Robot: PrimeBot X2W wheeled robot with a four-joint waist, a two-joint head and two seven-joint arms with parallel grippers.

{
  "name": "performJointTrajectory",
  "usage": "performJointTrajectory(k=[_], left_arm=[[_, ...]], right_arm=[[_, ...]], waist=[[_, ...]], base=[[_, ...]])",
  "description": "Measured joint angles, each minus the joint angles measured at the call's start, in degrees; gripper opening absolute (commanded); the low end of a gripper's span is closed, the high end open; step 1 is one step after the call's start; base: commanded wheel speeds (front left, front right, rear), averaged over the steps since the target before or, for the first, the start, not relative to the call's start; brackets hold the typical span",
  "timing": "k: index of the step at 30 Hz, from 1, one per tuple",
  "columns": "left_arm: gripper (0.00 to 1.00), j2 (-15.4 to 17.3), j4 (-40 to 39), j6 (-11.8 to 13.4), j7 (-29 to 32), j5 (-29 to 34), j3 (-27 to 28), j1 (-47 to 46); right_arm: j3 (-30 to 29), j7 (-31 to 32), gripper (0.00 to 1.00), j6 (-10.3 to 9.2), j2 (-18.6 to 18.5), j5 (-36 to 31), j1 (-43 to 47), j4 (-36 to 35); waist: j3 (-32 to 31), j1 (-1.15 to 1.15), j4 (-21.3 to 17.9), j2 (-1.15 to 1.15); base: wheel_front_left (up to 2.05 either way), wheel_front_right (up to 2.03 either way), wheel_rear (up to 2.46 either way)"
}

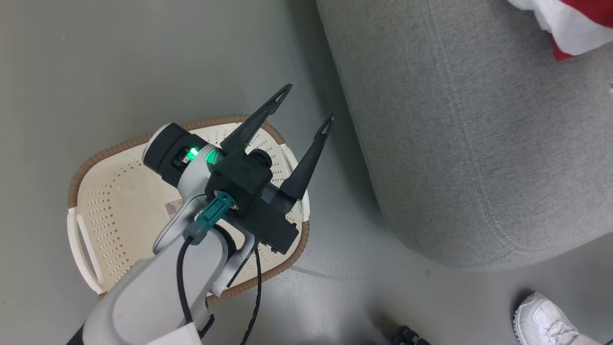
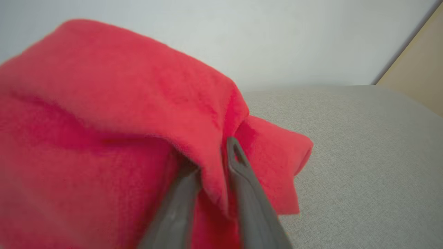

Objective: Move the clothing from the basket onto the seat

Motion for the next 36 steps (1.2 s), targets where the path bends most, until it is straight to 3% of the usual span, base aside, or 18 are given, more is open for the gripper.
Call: performJointTrajectory(k=[21,31,36], left_arm=[[1.00,-2.9,8.6,0.2,-7.3,-5.5,4.5,4.5],[1.00,-3.2,12.3,1.7,-9.7,-8.1,8.6,11.6],[1.00,-3.2,13.5,2.1,-10.2,-9.1,10.6,15.8]], right_arm=[[2.5,-0.6,1.00,0.99,0.3,-2.1,10.5,-1.9],[2.2,-0.7,1.00,1.00,2.7,-1.9,19.3,-7.9],[2.4,-0.8,1.00,1.00,5.7,-1.8,25.0,-11.7]], waist=[[-12.3,-0.01,-0.1,-0.01],[-20.1,-0.01,3.0,-0.02],[-23.9,-0.01,5.7,-0.02]], base=[[0.00,0.00,0.00],[0.00,0.00,0.00],[0.00,0.00,0.00]])
